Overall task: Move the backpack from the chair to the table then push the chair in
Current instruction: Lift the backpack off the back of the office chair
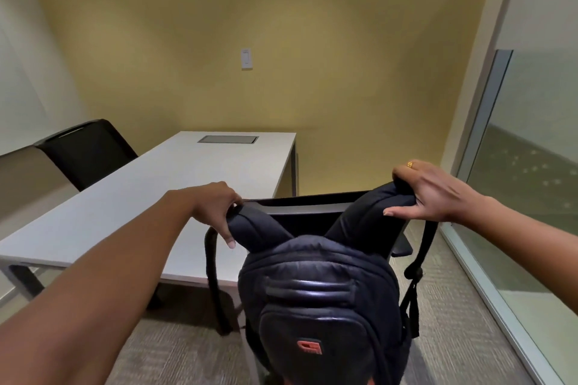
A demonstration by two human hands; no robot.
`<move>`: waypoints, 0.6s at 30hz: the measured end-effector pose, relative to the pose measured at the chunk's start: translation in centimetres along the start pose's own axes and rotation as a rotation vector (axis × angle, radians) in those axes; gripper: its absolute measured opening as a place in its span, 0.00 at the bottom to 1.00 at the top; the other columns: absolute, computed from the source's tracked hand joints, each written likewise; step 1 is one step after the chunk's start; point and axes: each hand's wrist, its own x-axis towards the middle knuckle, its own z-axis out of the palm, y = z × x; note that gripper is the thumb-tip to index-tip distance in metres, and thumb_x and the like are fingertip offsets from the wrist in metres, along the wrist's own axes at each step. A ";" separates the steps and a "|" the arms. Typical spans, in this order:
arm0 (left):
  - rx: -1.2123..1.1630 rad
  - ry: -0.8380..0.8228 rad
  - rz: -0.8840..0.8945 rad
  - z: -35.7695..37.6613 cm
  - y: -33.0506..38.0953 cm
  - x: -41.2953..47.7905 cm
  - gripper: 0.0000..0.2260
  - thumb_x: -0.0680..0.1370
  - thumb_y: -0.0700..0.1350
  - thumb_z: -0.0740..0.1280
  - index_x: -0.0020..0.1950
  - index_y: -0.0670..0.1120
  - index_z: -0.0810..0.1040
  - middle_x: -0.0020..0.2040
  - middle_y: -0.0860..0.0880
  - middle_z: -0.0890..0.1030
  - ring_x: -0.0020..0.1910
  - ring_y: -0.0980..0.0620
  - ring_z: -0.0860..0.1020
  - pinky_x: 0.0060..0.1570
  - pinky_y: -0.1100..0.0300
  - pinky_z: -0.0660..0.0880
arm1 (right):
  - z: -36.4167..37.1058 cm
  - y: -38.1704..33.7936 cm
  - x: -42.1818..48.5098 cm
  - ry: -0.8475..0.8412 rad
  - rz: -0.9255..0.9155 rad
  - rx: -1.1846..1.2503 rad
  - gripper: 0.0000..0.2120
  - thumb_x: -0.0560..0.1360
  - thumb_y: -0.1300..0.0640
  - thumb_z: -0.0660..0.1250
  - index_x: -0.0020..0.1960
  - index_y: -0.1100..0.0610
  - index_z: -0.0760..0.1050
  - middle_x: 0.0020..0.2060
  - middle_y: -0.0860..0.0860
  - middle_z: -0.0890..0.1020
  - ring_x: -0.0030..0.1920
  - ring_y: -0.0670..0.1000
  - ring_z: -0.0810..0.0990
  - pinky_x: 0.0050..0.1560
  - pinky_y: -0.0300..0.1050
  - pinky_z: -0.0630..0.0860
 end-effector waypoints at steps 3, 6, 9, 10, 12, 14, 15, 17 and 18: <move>-0.182 -0.103 -0.070 0.1 0.1 -0.9 0.36 0.60 0.61 0.76 0.62 0.46 0.74 0.54 0.49 0.80 0.50 0.52 0.77 0.52 0.61 0.74 | -1.3 -0.8 0.1 -0.004 0.002 -0.008 0.41 0.61 0.21 0.47 0.38 0.61 0.67 0.29 0.54 0.69 0.31 0.56 0.68 0.35 0.54 0.69; -0.332 -0.146 -0.065 0.1 0.2 -2.4 0.32 0.60 0.60 0.76 0.61 0.47 0.76 0.49 0.54 0.81 0.50 0.52 0.79 0.53 0.61 0.73 | -3.3 -1.6 0.2 0.001 -0.008 -0.025 0.40 0.61 0.21 0.46 0.38 0.59 0.65 0.29 0.53 0.68 0.31 0.57 0.68 0.34 0.53 0.68; -0.457 -0.158 0.004 0.5 0.2 -4.2 0.29 0.63 0.55 0.76 0.62 0.51 0.75 0.52 0.54 0.82 0.53 0.55 0.78 0.54 0.64 0.73 | -6.1 -3.0 0.6 -0.033 -0.068 -0.059 0.40 0.62 0.22 0.49 0.41 0.61 0.68 0.30 0.54 0.69 0.31 0.57 0.68 0.34 0.52 0.68; -0.504 -0.141 0.023 0.6 0.4 -4.9 0.29 0.65 0.53 0.76 0.64 0.52 0.73 0.54 0.54 0.81 0.55 0.55 0.77 0.54 0.65 0.72 | -6.9 -3.3 0.8 -0.039 -0.096 -0.076 0.40 0.62 0.23 0.49 0.41 0.62 0.68 0.31 0.54 0.69 0.31 0.56 0.68 0.33 0.51 0.67; -0.589 -0.085 0.056 0.8 0.8 -5.9 0.32 0.66 0.50 0.75 0.68 0.54 0.67 0.59 0.54 0.78 0.57 0.56 0.76 0.56 0.63 0.71 | -9.1 -3.9 1.1 -0.032 -0.124 -0.116 0.42 0.62 0.22 0.48 0.42 0.63 0.69 0.30 0.52 0.68 0.30 0.54 0.66 0.31 0.48 0.65; -0.629 0.025 0.077 1.0 1.9 -6.9 0.37 0.67 0.50 0.75 0.72 0.53 0.60 0.63 0.56 0.73 0.61 0.56 0.73 0.59 0.63 0.68 | -11.1 -4.4 1.1 -0.033 -0.140 -0.139 0.42 0.62 0.22 0.48 0.41 0.62 0.69 0.29 0.49 0.66 0.29 0.52 0.65 0.29 0.45 0.63; -0.607 0.126 0.079 1.3 2.8 -7.3 0.39 0.67 0.52 0.74 0.73 0.54 0.57 0.66 0.58 0.69 0.64 0.57 0.69 0.61 0.63 0.65 | -11.9 -4.6 1.2 -0.037 -0.150 -0.145 0.42 0.62 0.22 0.49 0.41 0.62 0.69 0.29 0.49 0.66 0.29 0.52 0.65 0.29 0.44 0.63; -0.542 0.400 0.120 1.8 5.3 -7.1 0.42 0.66 0.61 0.72 0.74 0.54 0.55 0.70 0.58 0.62 0.69 0.58 0.61 0.67 0.58 0.59 | -13.1 -4.6 1.4 -0.049 -0.167 -0.190 0.41 0.63 0.23 0.50 0.40 0.63 0.69 0.28 0.51 0.67 0.28 0.53 0.65 0.28 0.42 0.62; -0.496 0.537 0.169 1.6 7.3 -6.8 0.42 0.64 0.65 0.69 0.73 0.54 0.56 0.73 0.57 0.60 0.72 0.58 0.57 0.71 0.54 0.55 | -14.4 -4.4 1.1 -0.026 -0.150 -0.217 0.40 0.64 0.23 0.50 0.39 0.63 0.69 0.28 0.52 0.68 0.27 0.53 0.65 0.27 0.41 0.62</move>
